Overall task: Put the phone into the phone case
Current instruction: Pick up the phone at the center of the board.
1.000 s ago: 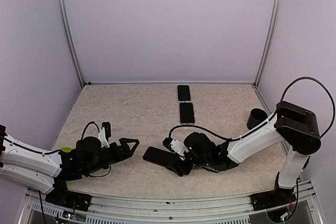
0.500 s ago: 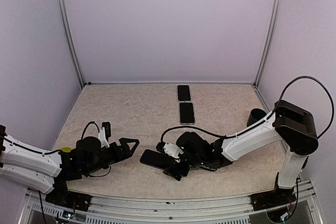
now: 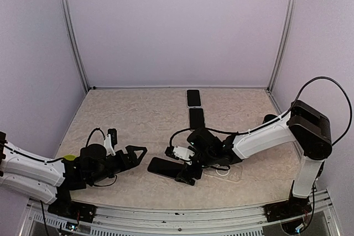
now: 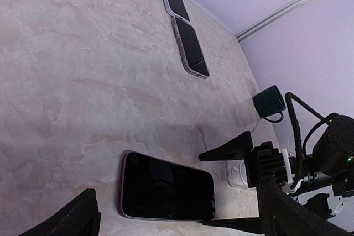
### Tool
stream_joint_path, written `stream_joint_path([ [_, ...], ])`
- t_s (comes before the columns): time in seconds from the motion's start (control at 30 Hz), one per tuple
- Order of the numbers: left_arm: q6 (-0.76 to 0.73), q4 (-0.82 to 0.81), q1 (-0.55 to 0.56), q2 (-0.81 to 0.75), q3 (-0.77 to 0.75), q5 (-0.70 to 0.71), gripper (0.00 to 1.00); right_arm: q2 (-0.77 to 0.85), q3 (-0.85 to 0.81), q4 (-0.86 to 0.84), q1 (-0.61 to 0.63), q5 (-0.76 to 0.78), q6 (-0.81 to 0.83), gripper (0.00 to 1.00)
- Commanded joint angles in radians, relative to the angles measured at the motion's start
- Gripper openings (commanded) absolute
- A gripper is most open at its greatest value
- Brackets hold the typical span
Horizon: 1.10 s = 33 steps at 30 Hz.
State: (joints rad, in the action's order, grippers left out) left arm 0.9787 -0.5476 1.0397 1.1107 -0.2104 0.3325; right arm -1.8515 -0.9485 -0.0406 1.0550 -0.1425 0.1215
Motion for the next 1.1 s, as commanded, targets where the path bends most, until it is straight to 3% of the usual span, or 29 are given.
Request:
stream_joint_path([
  [0.0,-0.015,-0.01,-0.006,-0.009,-0.021,-0.01,0.99,-0.042,-0.047,0.07,-0.016,-0.09,0.048,0.97],
  [0.43,0.081,0.047,-0.015,-0.02,-0.024,0.062,0.99,-0.108,-0.06,0.069,-0.015,-0.11,0.026,0.87],
  [0.6,0.146,-0.217,-0.053,-0.033,0.117,-0.045,0.99,-0.094,-0.047,0.049,-0.015,-0.104,0.022,0.85],
  [0.67,0.175,-0.253,-0.069,-0.024,0.148,-0.063,0.99,-0.086,-0.036,0.044,-0.015,-0.114,0.022,0.83],
  [0.83,0.173,0.009,-0.068,-0.018,0.027,-0.019,0.99,-0.082,-0.035,0.043,-0.015,-0.145,0.031,0.73],
  [0.97,0.172,0.274,-0.005,-0.013,-0.095,0.145,0.99,-0.078,-0.028,0.044,-0.015,-0.181,0.036,0.57],
  [1.07,0.168,0.386,0.042,-0.007,-0.151,0.253,0.99,-0.076,-0.023,0.042,-0.015,-0.187,0.035,0.54],
])
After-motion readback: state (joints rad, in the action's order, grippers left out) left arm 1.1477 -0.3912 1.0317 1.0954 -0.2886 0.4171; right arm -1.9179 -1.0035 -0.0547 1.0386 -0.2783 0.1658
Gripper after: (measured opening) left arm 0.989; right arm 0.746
